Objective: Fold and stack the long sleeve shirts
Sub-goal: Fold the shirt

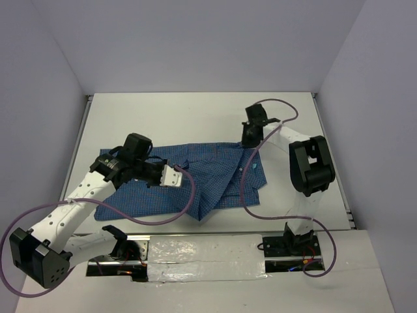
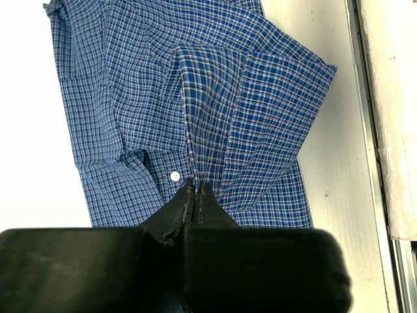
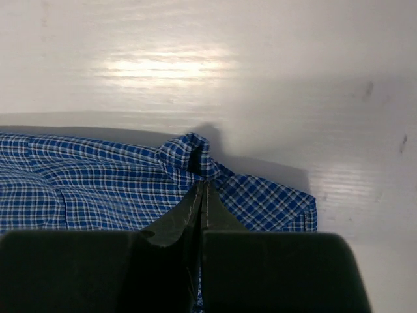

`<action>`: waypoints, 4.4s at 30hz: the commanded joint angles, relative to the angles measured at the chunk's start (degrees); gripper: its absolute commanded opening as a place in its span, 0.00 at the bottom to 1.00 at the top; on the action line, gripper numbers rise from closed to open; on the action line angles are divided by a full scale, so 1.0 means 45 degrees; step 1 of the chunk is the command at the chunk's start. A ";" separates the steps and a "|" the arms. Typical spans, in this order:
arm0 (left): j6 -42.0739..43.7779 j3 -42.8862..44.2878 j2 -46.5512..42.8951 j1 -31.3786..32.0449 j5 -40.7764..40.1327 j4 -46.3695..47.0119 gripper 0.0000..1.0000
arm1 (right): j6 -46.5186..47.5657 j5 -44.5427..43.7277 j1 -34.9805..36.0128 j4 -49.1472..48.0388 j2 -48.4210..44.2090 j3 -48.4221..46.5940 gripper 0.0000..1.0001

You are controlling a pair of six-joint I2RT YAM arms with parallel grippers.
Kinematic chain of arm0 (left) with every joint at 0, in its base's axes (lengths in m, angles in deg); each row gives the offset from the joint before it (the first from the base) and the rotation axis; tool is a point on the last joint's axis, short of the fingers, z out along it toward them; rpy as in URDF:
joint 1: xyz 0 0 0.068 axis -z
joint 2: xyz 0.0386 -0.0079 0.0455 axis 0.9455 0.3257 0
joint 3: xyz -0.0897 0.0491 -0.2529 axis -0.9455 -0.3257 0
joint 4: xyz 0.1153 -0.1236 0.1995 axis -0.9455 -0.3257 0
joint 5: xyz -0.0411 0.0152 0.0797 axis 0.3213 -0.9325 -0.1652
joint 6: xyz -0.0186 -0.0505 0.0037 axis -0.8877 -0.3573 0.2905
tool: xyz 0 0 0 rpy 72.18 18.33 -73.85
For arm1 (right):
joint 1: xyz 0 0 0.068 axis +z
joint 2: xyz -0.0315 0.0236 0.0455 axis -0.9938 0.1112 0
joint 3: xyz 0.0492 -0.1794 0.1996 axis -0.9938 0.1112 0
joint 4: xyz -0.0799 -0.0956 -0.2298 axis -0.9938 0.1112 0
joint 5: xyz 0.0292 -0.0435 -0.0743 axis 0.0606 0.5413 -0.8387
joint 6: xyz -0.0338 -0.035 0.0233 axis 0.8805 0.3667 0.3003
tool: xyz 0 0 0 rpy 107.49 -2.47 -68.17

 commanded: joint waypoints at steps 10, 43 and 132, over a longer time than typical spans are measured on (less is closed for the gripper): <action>0.0444 0.0430 -0.0394 0.0030 0.0586 -0.0377 0.00 | -0.1445 0.3789 -0.1633 -0.1830 -0.0719 0.1599 0.18; -0.7891 0.4740 0.3136 -0.5119 -0.1192 0.0543 0.90 | 0.0449 0.1073 -0.0852 -0.1381 -0.1031 0.0407 0.39; -1.0030 0.7892 0.9511 -1.1415 -0.0374 0.5073 0.65 | 0.0663 0.2656 -0.3001 -0.0148 -0.0803 -0.2222 0.67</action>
